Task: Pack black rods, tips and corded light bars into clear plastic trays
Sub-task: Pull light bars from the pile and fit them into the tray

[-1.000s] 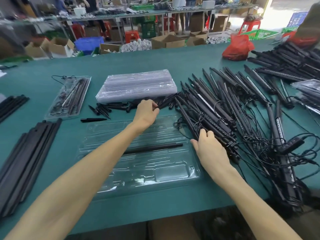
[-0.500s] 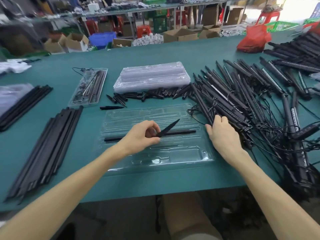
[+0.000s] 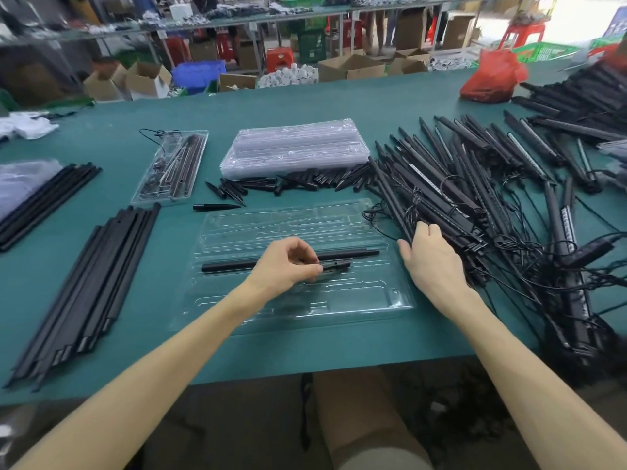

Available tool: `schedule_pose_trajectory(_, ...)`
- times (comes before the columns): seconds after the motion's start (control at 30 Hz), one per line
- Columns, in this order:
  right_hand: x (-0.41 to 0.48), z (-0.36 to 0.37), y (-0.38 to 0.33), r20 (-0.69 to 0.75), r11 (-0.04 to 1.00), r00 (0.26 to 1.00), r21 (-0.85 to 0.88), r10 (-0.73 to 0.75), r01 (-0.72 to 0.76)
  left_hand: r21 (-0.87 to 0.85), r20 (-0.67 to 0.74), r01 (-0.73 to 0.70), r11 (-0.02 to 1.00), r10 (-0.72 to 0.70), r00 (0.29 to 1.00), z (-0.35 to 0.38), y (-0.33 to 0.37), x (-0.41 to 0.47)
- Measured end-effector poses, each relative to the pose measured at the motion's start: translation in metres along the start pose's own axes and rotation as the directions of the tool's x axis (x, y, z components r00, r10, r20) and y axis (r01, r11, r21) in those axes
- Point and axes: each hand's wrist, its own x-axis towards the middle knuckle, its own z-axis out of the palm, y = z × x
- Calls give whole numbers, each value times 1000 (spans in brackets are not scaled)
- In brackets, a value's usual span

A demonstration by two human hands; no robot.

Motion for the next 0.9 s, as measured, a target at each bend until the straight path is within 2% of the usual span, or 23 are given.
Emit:
schedule_pose_trajectory(0.17, 0, 0, -1, -8, 1000, 1000, -6, 0, 0, 238, 35, -125, 963, 120, 992, -5, -3, -1)
schedule_pose_trajectory(0.3, 0, 1, -1, -8, 1000, 1000, -22, 0, 0, 356, 50, -204, 912, 199, 979, -1, -4, -7)
schedule_pose_trajectory(0.63, -1, 2, -1, -7, 1000, 1000, -1, 7, -7, 409, 77, -214, 887, 200, 977, 1, -9, -12)
schedule_pose_trajectory(0.9, -11, -6, -1, -65, 990, 997, 134, -36, 45, 461, 54, -273, 844, 280, 958, 4, -13, -18)
